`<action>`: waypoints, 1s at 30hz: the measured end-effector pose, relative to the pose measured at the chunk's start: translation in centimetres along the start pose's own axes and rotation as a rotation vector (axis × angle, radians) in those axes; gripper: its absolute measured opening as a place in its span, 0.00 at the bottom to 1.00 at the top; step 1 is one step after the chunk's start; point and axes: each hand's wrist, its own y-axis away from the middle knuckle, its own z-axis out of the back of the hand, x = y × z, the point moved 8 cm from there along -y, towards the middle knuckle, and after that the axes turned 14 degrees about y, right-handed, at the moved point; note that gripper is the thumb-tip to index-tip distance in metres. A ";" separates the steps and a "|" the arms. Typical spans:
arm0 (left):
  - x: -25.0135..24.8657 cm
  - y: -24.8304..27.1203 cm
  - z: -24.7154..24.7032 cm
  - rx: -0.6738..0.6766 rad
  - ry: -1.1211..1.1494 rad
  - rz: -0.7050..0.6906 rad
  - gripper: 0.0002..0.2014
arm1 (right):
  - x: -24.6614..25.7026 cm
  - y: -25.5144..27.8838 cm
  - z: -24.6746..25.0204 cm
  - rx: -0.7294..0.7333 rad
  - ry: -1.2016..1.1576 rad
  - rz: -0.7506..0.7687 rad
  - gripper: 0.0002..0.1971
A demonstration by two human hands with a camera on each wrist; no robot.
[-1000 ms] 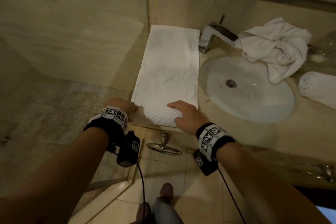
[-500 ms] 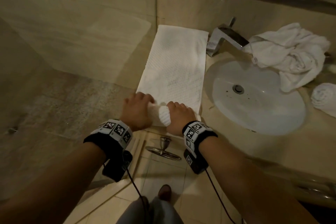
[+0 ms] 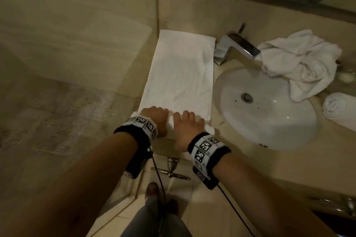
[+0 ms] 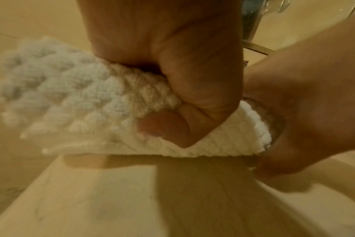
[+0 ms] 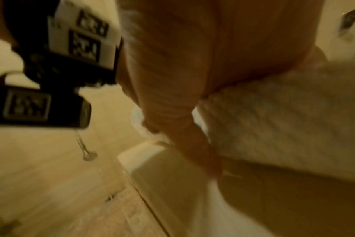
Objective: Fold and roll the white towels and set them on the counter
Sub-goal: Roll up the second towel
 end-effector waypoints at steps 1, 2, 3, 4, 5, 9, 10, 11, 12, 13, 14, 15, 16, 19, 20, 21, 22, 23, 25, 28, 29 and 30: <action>0.0 -0.3 0.3 0.030 0.025 0.011 0.20 | -0.3 -0.2 0.2 -0.036 -0.011 -0.010 0.40; 0.1 -0.4 0.4 0.055 0.034 0.015 0.20 | -0.4 -0.5 0.4 -0.071 -0.030 -0.018 0.39; -0.1 -0.4 0.4 0.071 0.035 0.017 0.20 | -0.6 -0.7 0.4 -0.092 -0.047 -0.017 0.39; -0.2 -0.3 0.2 0.068 0.036 0.017 0.20 | -0.7 -0.9 0.4 -0.103 -0.067 -0.010 0.38; -0.3 -0.2 0.1 0.053 0.030 0.013 0.23 | -0.8 -1.2 0.5 -0.105 -0.095 -0.004 0.38; -0.6 0.6 0.6 -0.099 -0.129 -0.072 0.35 | -1.5 -2.9 1.2 -0.056 -0.214 0.027 0.30; -1.2 0.8 0.7 -0.108 -0.204 -0.118 0.37 | -1.7 -3.0 1.5 -0.026 -0.244 0.026 0.26; -1.9 0.9 0.7 -0.106 -0.267 -0.160 0.40 | -1.9 -3.1 1.8 0.011 -0.263 0.027 0.21; -2.5 1.0 0.7 -0.100 -0.303 -0.186 0.42 | -2.2 -3.1 2.1 0.054 -0.271 0.031 0.14; -2.8 0.9 0.7 -0.092 -0.309 -0.185 0.43 | -2.3 -3.2 2.3 0.102 -0.271 0.043 0.08; -2.8 0.7 0.7 -0.086 -0.291 -0.172 0.42 | -2.4 -3.1 2.4 0.147 -0.276 0.058 0.05; -2.8 0.4 0.7 -0.089 -0.263 -0.160 0.40 | -2.3 -3.1 2.5 0.182 -0.280 0.076 0.07; -2.6 0.0 0.8 -0.093 -0.228 -0.148 0.37 | -2.2 -3.2 2.4 0.198 -0.280 0.093 0.14; -1.8 -1.4 1.4 -0.053 -0.110 -0.086 0.30 | -2.2 -3.6 2.4 0.115 -0.161 0.104 0.35; -1.6 -2.0 1.7 -0.020 -0.064 -0.056 0.28 | -2.3 -3.6 2.6 0.056 -0.096 0.102 0.38; -1.4 -2.5 2.0 0.016 -0.010 -0.030 0.25 | -2.2 -3.6 2.9 0.002 -0.045 0.112 0.40; -1.3 -3.0 2.3 0.056 0.038 -0.011 0.20 | -2.1 -3.5 3.0 -0.042 -0.013 0.126 0.41; -1.2 -3.3 2.6 0.091 0.074 0.002 0.15 | -2.0 -3.6 3.0 -0.081 0.006 0.135 0.42; -1.4 -3.8 3.1 0.138 0.116 0.024 0.11 | -2.1 -3.8 2.8 -0.146 0.015 0.128 0.43; -1.4 -3.6 2.7 0.080 0.051 0.049 0.19 | -2.3 -4.9 2.6 -0.156 -0.050 0.116 0.40; -1.3 -3.4 2.5 0.030 0.003 0.056 0.23 | -2.5 -5.3 2.8 -0.152 -0.062 0.111 0.38; -1.2 -3.2 2.2 -0.023 -0.040 0.073 0.26 | -2.6 -5.5 3.1 -0.154 -0.069 0.105 0.35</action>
